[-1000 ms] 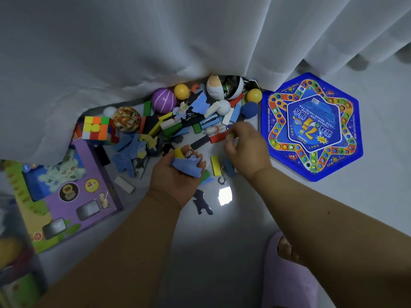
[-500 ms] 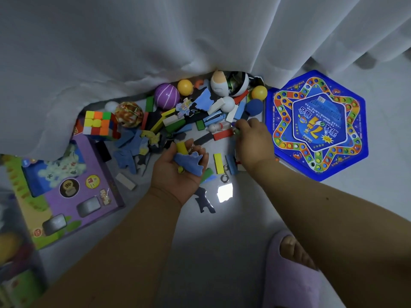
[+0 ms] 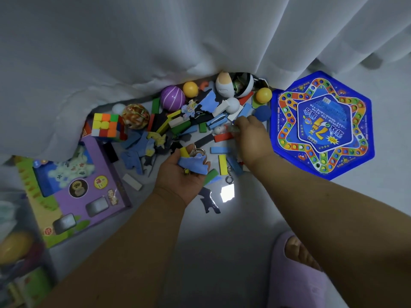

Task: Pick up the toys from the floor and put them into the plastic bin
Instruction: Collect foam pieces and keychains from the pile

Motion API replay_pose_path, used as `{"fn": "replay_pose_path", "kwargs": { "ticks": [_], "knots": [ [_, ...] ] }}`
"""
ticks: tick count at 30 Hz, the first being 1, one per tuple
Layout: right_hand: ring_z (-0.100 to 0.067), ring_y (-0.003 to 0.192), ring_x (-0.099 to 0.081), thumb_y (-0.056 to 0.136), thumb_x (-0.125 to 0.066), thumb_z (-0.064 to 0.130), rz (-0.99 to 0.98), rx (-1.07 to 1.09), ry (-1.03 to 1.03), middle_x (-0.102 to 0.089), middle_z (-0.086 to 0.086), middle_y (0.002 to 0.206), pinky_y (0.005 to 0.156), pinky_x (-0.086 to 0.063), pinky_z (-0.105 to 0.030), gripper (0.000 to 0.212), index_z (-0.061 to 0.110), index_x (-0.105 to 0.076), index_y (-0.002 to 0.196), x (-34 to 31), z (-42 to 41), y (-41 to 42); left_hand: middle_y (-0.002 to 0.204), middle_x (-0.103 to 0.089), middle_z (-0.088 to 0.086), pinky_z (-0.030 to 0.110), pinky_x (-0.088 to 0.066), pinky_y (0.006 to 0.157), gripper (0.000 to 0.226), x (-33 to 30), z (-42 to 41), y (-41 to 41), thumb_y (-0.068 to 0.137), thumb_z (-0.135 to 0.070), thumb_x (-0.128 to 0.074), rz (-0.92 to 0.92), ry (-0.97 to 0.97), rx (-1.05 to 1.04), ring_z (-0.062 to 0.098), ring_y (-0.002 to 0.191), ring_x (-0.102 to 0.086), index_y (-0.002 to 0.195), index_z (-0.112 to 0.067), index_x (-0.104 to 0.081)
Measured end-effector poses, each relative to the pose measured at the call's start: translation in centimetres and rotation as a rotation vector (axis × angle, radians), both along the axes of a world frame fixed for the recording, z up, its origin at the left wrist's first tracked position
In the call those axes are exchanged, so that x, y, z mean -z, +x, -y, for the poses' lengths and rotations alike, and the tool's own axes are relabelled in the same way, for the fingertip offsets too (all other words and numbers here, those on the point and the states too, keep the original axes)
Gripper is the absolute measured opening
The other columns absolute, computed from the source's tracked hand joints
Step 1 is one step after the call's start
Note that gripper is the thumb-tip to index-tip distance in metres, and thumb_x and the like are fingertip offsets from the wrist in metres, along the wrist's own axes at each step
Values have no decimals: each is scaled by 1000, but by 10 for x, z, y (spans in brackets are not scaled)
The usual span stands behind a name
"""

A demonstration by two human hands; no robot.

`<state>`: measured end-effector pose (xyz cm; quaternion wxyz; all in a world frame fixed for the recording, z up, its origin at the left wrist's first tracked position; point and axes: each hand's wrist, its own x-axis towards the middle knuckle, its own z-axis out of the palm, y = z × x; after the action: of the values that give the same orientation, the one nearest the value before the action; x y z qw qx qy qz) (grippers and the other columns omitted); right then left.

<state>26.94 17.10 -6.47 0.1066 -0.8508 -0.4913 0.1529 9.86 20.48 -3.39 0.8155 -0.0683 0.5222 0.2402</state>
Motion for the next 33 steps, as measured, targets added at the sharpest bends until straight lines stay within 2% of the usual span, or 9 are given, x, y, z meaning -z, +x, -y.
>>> {"fn": "replay_pose_path", "kwargs": {
  "ticks": [4,9,12,17,21,24,27,30,33],
  "knots": [
    [-27,82,-57,79,-57,8,-232,-177,456,-62,-20,87,70,-45,-31,23,-1,-66,98,-13,15,-57,119,-57,24,41,-57,70,53,0,-1,-1,101,-41,-31,64,-15,-49,43,107,-56,129,0,-48],
    [-20,75,-56,82,-55,28,-274,-375,442,-63,-9,82,66,-40,-22,28,7,-69,95,-21,27,-94,81,-71,15,38,-59,53,51,13,-3,-12,98,-40,-34,106,100,14,27,66,-72,89,-8,-74],
    [-22,73,-60,83,-50,29,-241,-204,514,-65,-12,82,65,-50,-28,34,2,-69,91,-30,32,-87,82,-72,17,46,-59,56,42,10,2,-8,85,-34,-49,150,169,21,31,67,-72,74,-5,-77],
    [-26,101,-56,92,-55,19,-96,644,347,-56,-15,109,73,-48,-34,21,7,-61,108,-16,55,-33,76,-73,17,38,-58,50,46,15,0,-6,90,-30,-51,141,143,-9,30,60,-72,65,-1,-76],
    [-31,115,-49,96,-50,20,-9,650,70,-52,-17,122,84,-48,-39,30,8,-55,123,3,79,-9,78,-73,15,38,-58,52,27,9,2,-5,56,-27,-68,136,158,67,27,62,-72,64,-2,-77],
    [-31,117,-48,97,-48,18,-39,634,54,-53,-18,123,89,-47,-38,31,5,-54,125,7,82,-5,111,-67,16,41,-57,73,48,16,5,-8,97,-33,-42,86,94,56,32,93,-67,78,-2,-74],
    [-30,114,-50,98,-48,16,-84,555,55,-56,-17,119,92,-46,-36,28,3,-59,119,11,82,-3,143,-44,18,48,-36,93,44,14,9,-9,101,-37,-33,55,43,17,37,133,-39,101,-3,-60],
    [-29,114,-50,97,-48,17,-80,491,24,-58,-16,118,93,-44,-35,29,3,-60,120,14,82,-1,144,-45,18,52,-36,97,43,17,12,-12,101,-36,-36,95,34,6,39,134,-38,96,-2,-61],
    [-28,113,-50,97,-49,19,-98,499,25,-58,-16,117,93,-44,-34,29,4,-60,120,12,82,-1,121,-62,18,54,-50,86,51,21,13,-14,99,-34,-41,122,25,-10,37,109,-56,79,0,-73]
  ]
}}
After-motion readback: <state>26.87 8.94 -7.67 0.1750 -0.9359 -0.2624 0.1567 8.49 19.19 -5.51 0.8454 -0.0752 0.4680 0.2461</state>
